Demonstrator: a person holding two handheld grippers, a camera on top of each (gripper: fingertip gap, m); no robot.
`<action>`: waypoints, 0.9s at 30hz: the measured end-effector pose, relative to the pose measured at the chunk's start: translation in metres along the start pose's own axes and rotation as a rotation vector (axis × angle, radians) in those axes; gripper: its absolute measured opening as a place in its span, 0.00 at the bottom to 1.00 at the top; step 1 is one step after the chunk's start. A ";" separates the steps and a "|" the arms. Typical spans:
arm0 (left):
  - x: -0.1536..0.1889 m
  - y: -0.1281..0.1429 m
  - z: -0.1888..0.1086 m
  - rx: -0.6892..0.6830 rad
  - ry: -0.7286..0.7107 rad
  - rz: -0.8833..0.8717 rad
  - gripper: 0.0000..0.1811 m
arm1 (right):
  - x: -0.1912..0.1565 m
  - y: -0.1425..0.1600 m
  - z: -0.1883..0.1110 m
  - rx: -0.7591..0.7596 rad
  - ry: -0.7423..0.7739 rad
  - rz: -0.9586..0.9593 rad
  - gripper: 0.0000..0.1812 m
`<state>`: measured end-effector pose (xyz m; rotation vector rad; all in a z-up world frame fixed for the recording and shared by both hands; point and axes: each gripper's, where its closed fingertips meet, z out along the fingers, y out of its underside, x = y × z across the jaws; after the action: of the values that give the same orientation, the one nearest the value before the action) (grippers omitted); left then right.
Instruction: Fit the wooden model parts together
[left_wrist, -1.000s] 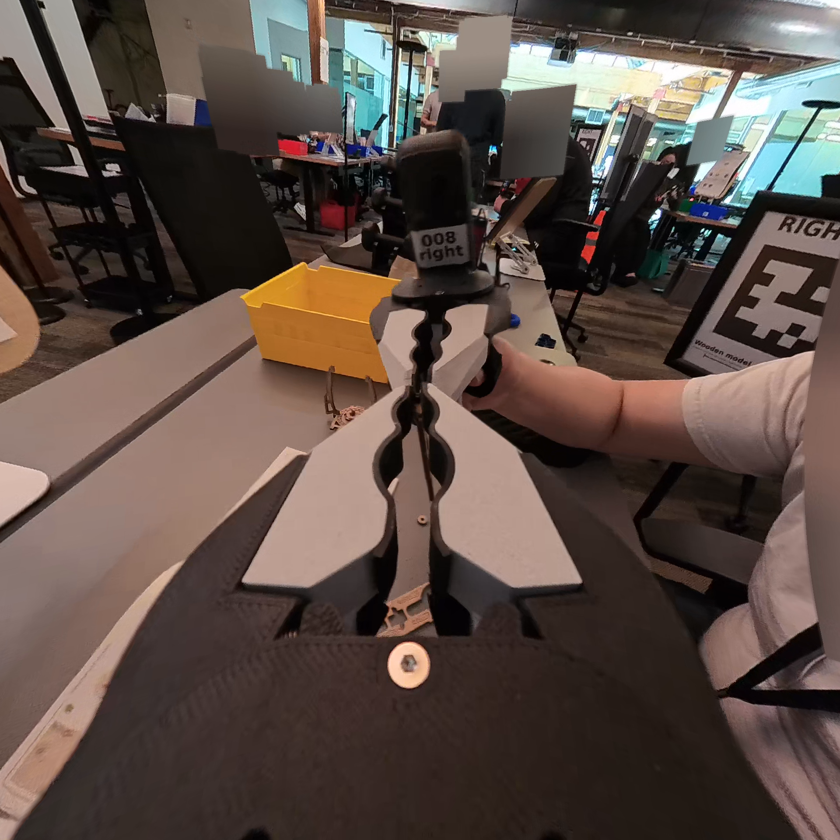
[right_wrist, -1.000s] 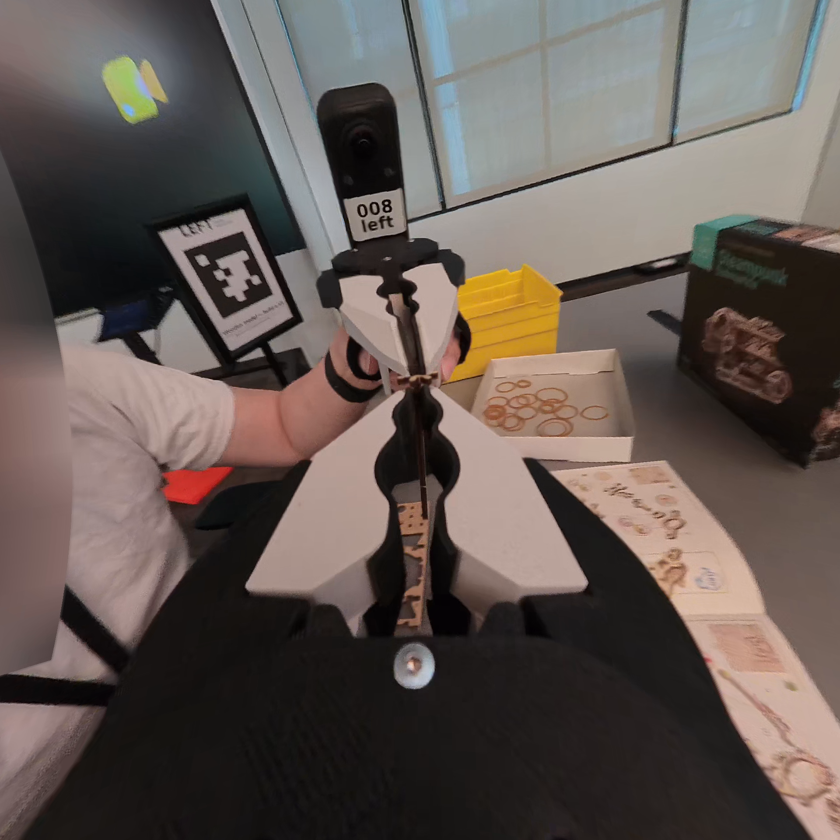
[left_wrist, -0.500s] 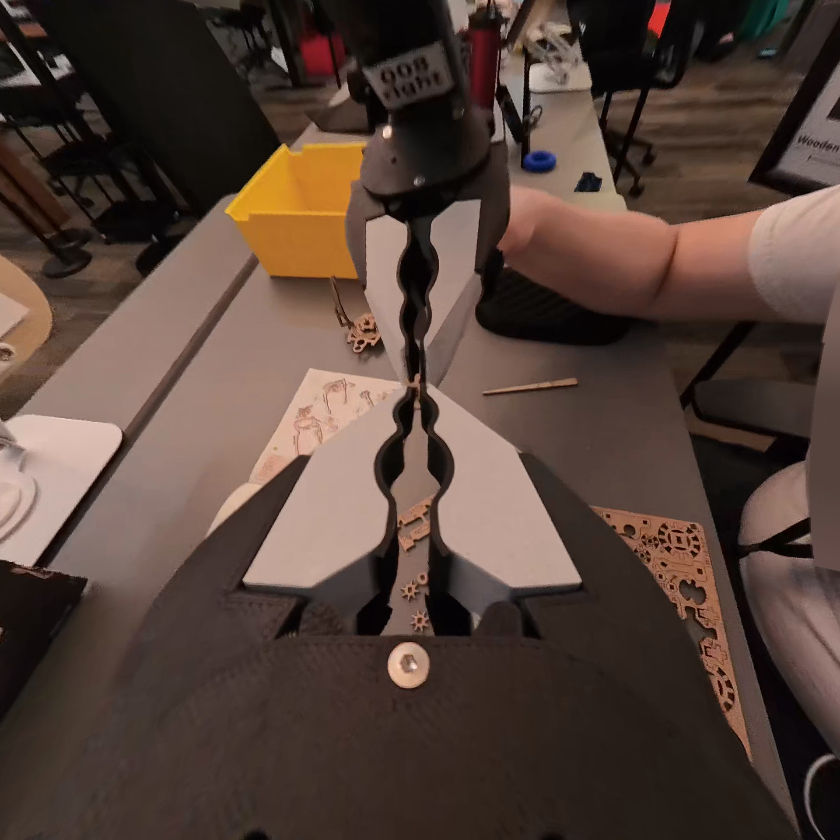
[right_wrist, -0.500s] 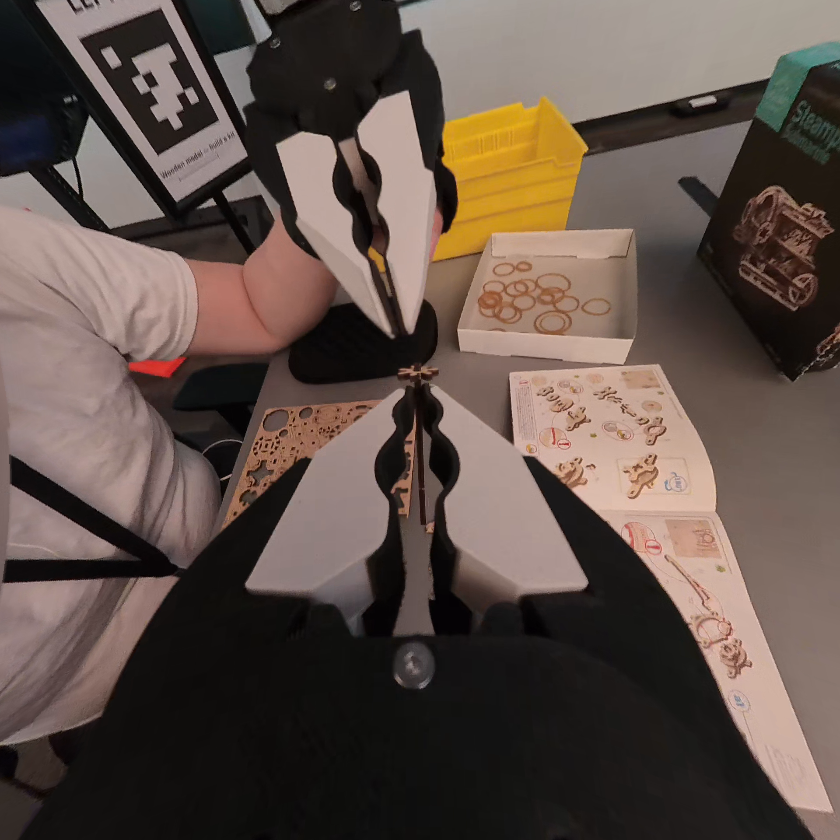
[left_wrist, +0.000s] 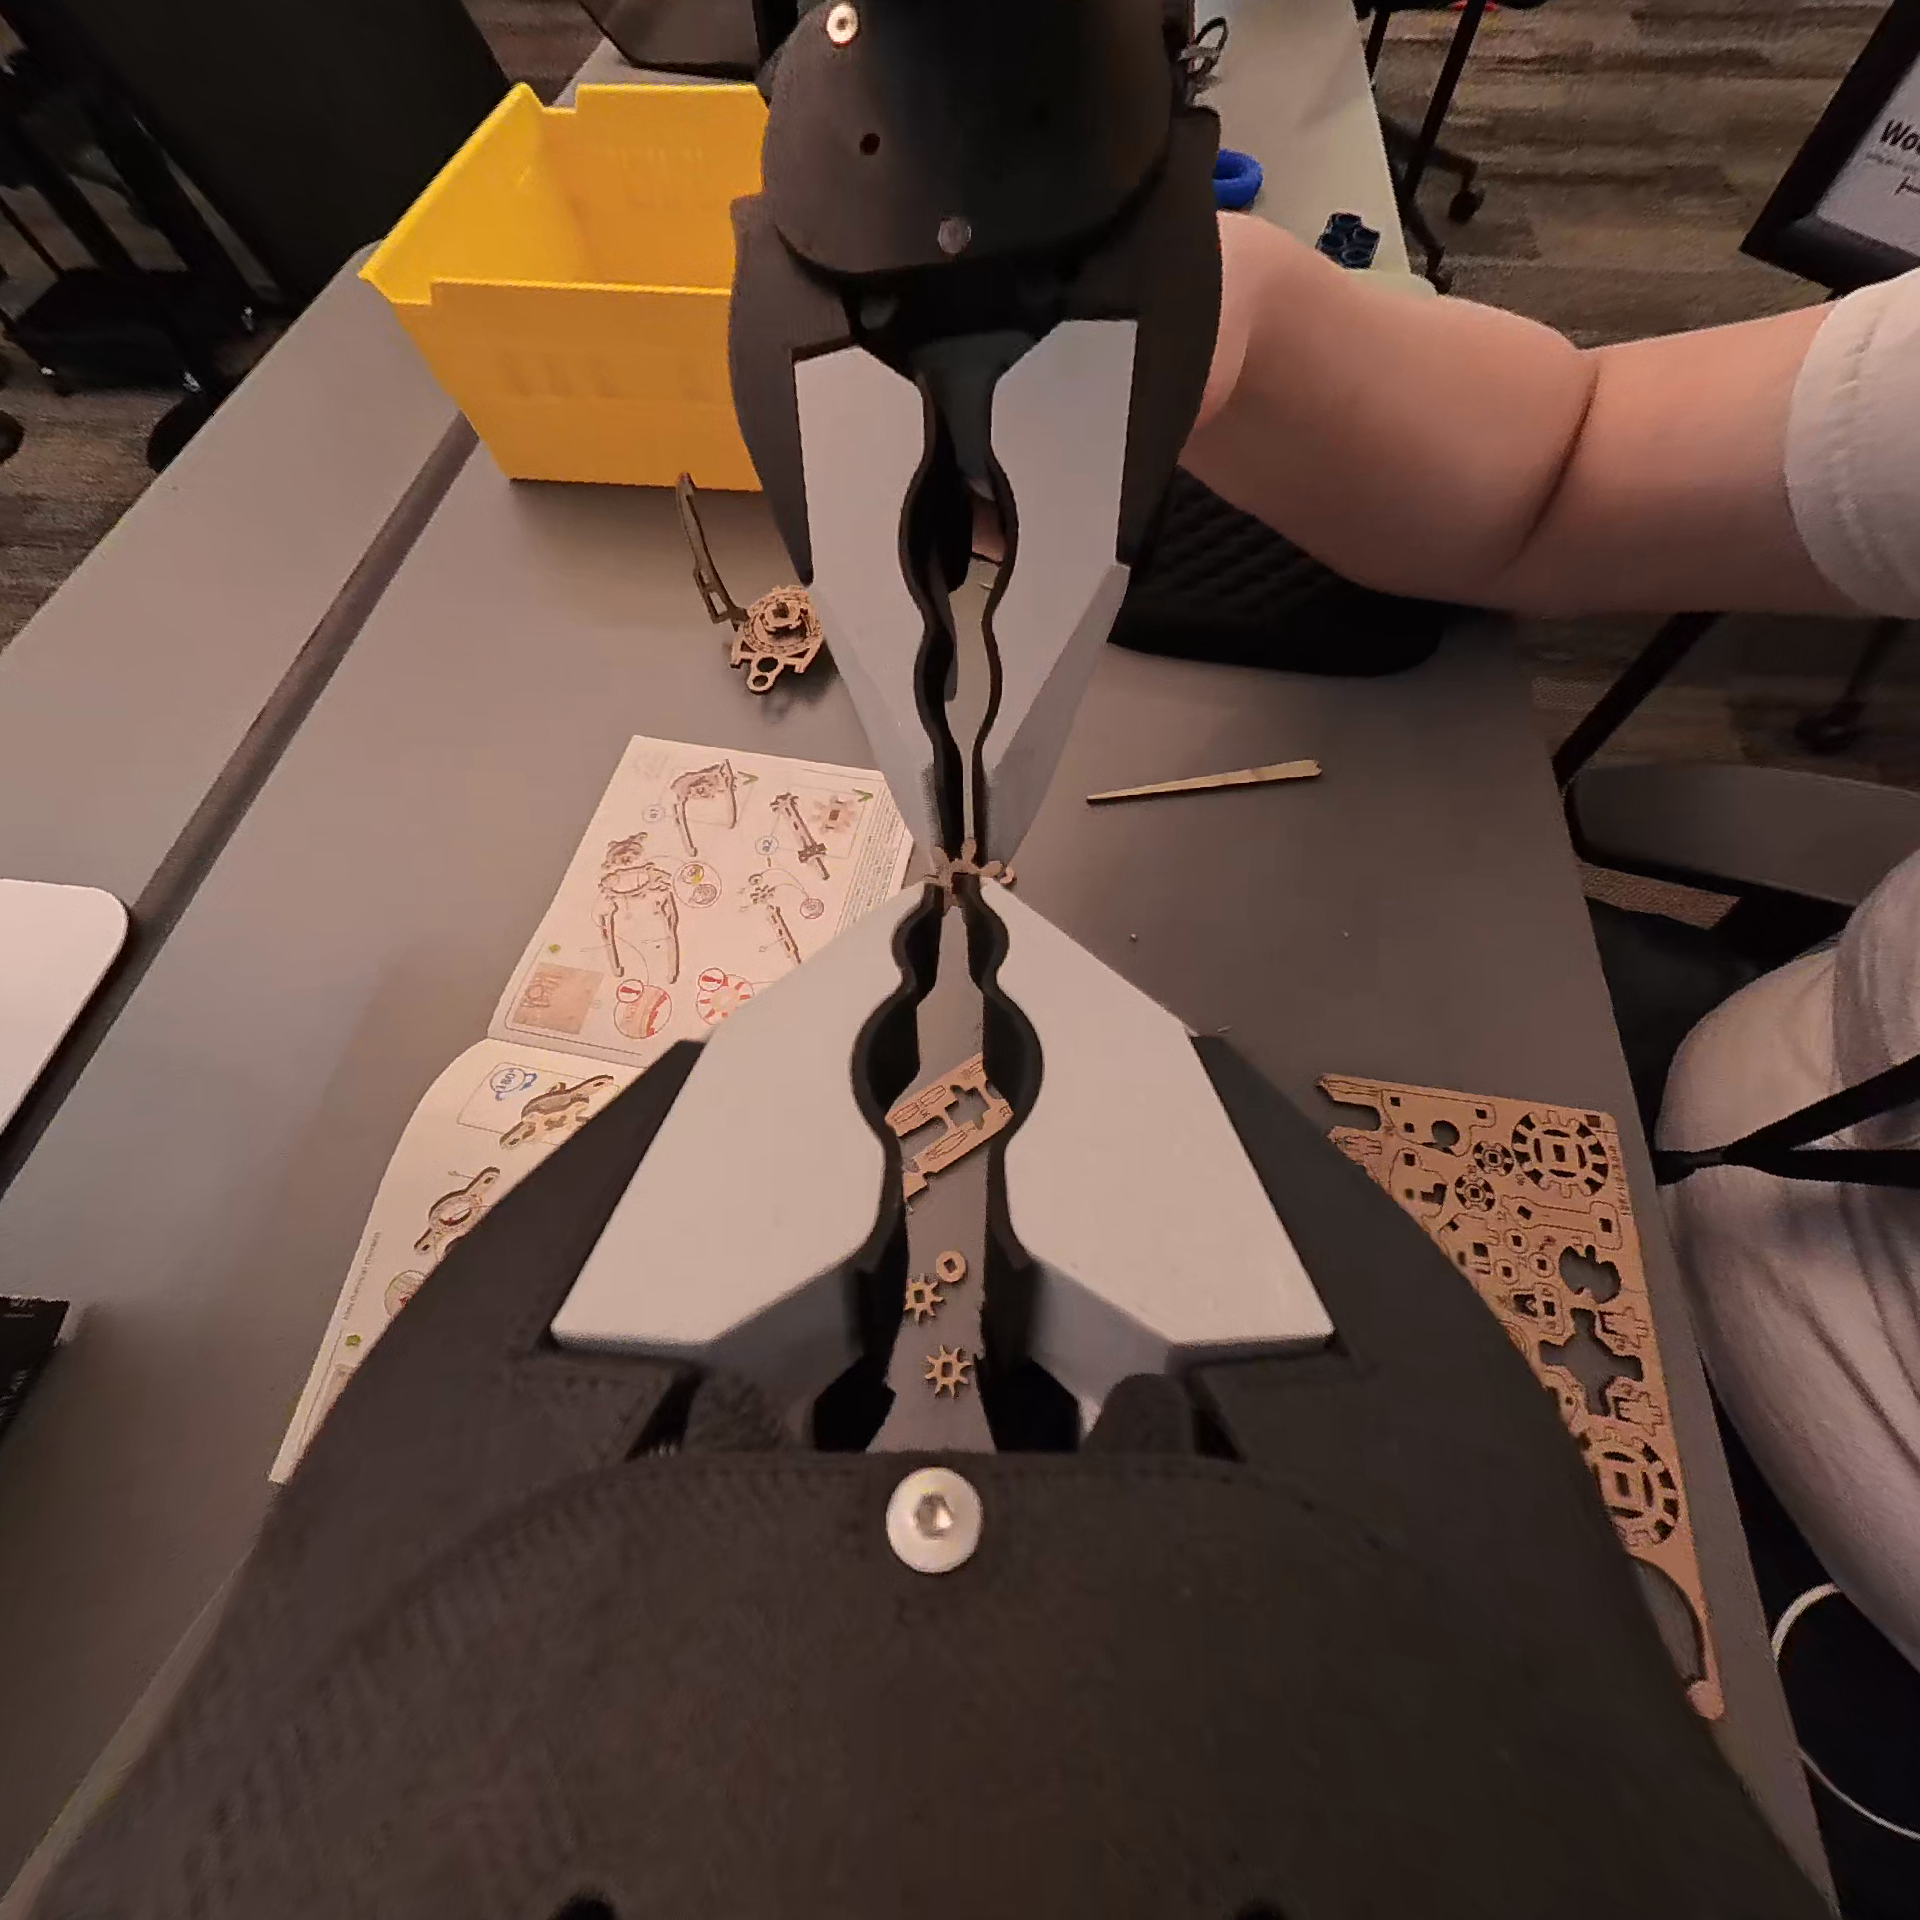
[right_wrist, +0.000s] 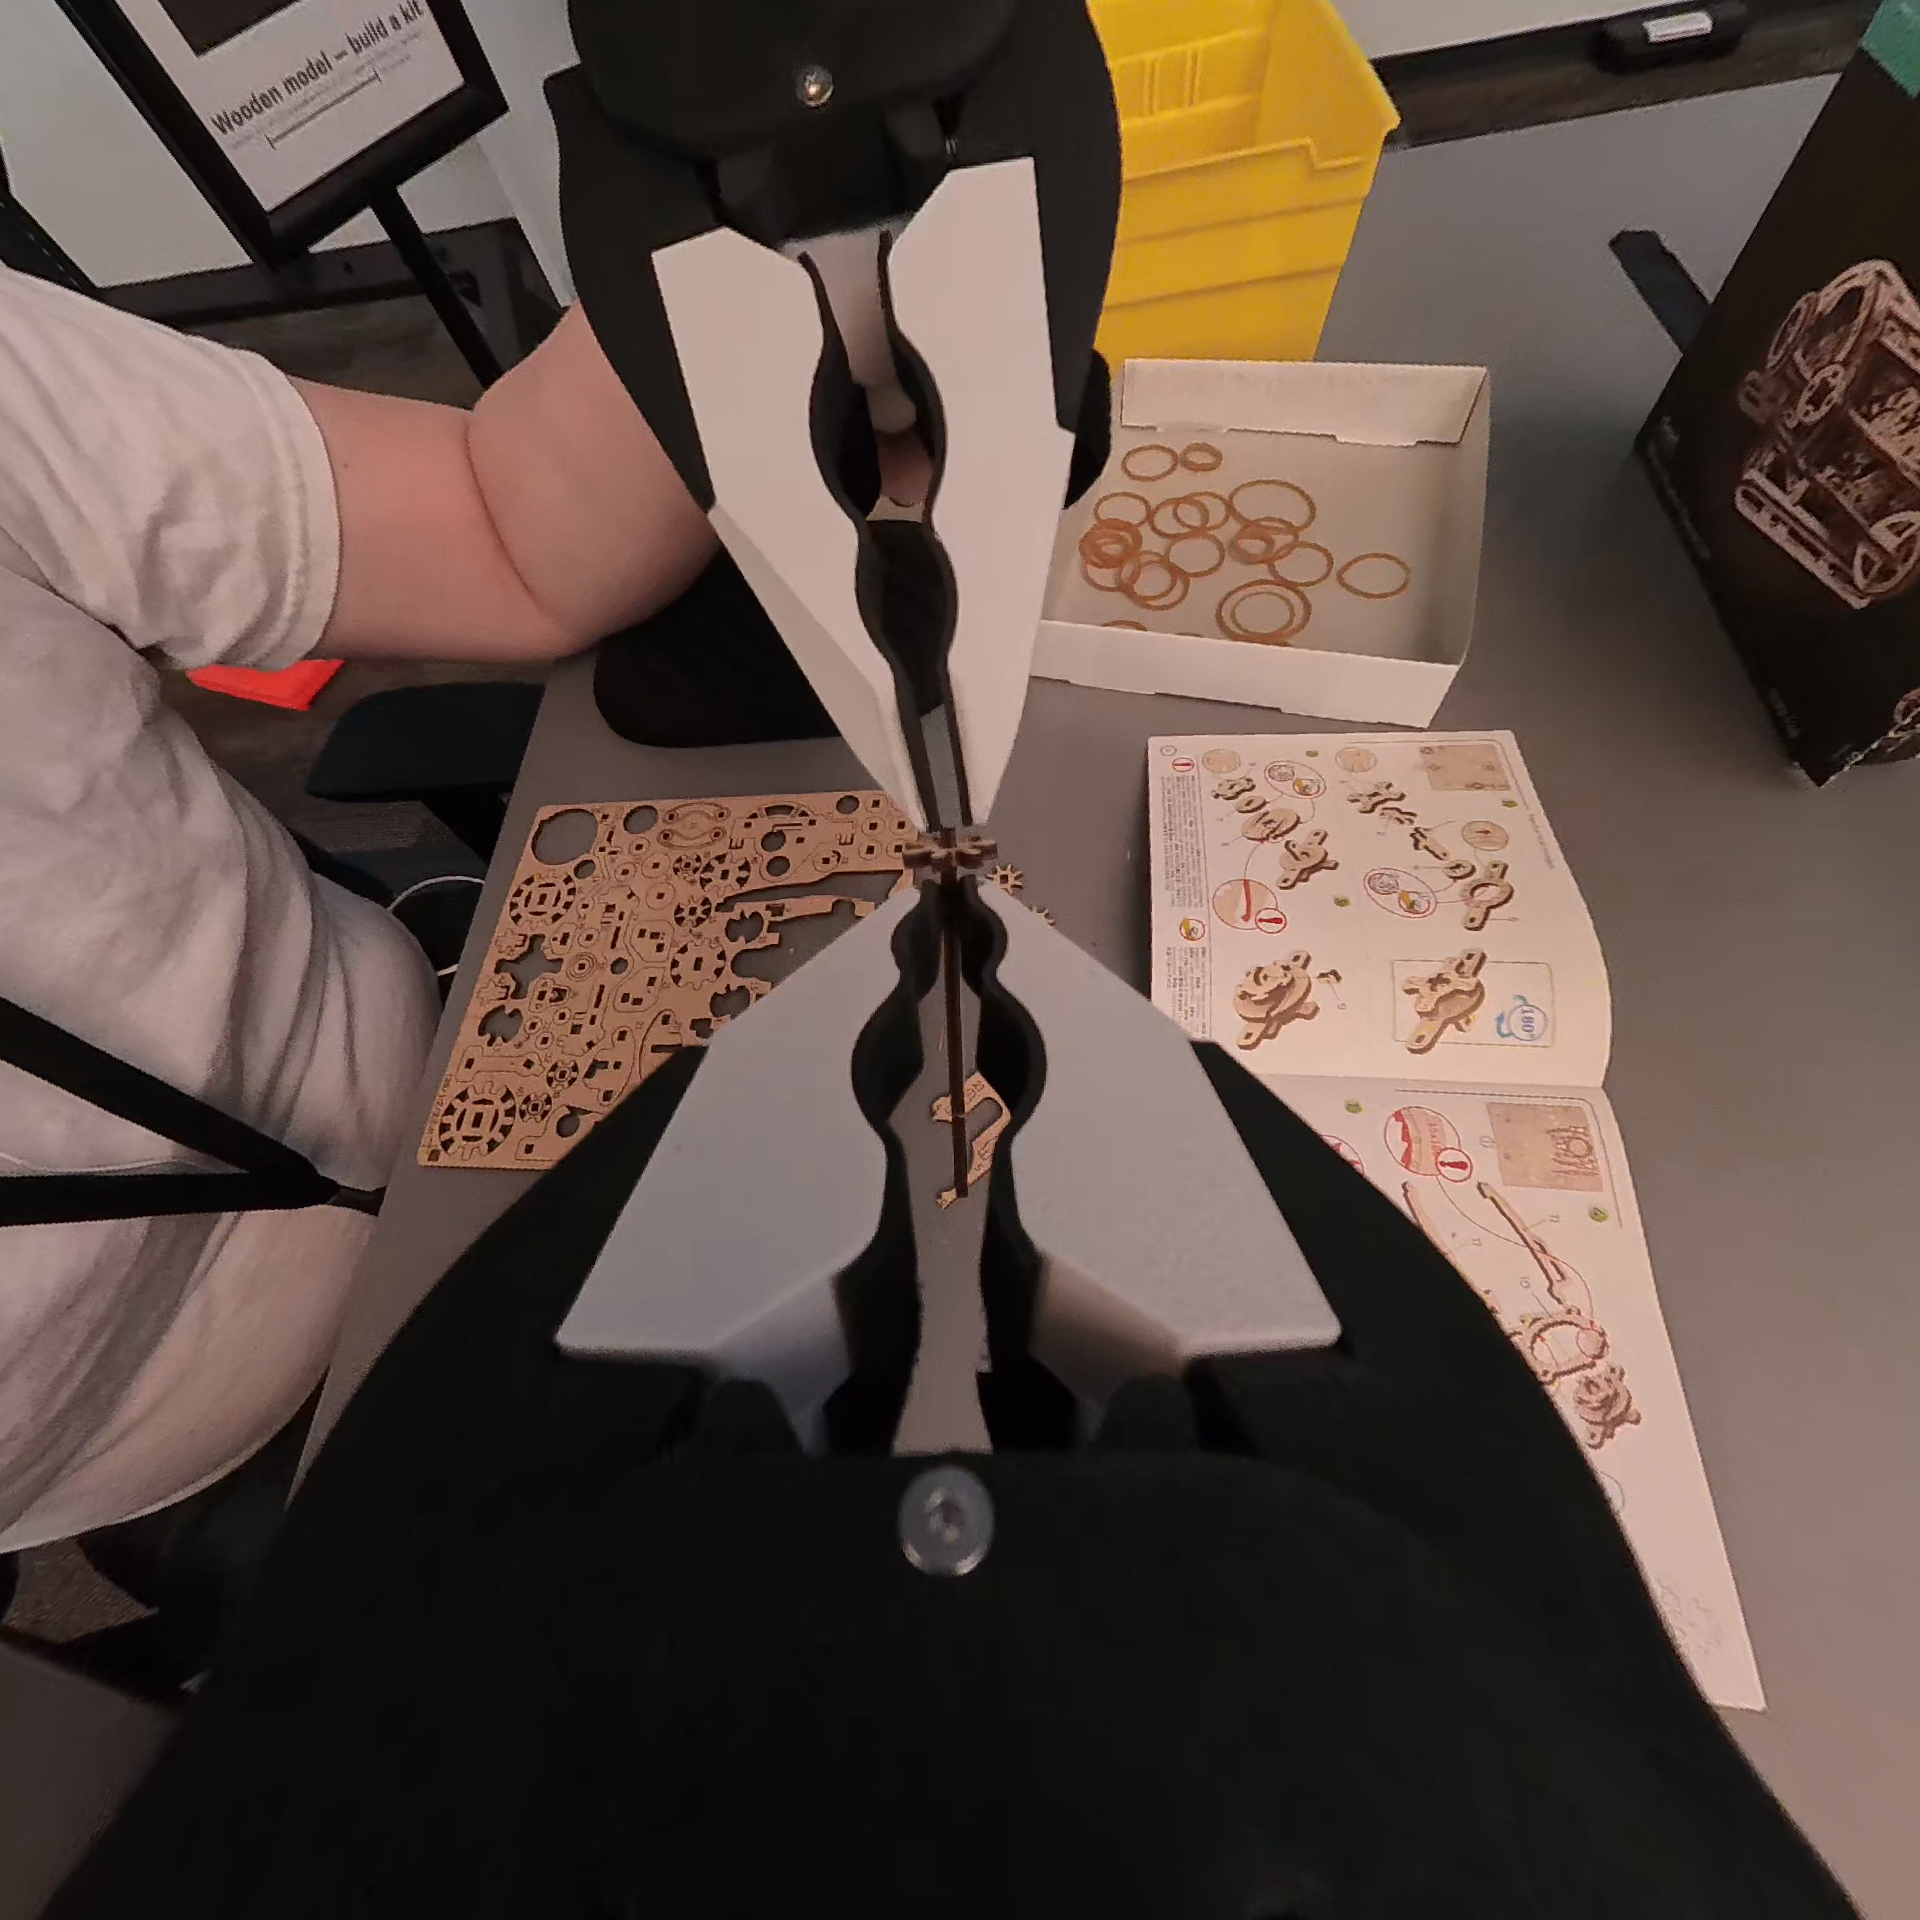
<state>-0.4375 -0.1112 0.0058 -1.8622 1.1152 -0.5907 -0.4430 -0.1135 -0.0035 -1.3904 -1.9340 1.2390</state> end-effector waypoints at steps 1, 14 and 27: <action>0.000 0.001 0.001 -0.008 -0.003 0.007 0.01 | 0.000 0.001 0.001 -0.007 0.000 0.001 0.01; 0.004 0.014 0.009 -0.079 -0.010 0.115 0.01 | 0.002 0.014 0.010 -0.117 0.091 -0.180 0.01; 0.005 0.012 0.008 -0.069 -0.034 0.213 0.01 | 0.001 0.011 0.006 -0.121 0.120 -0.234 0.01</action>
<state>-0.4343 -0.1150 -0.0084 -1.7760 1.3053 -0.4017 -0.4422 -0.1140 -0.0158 -1.2230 -2.0477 0.9235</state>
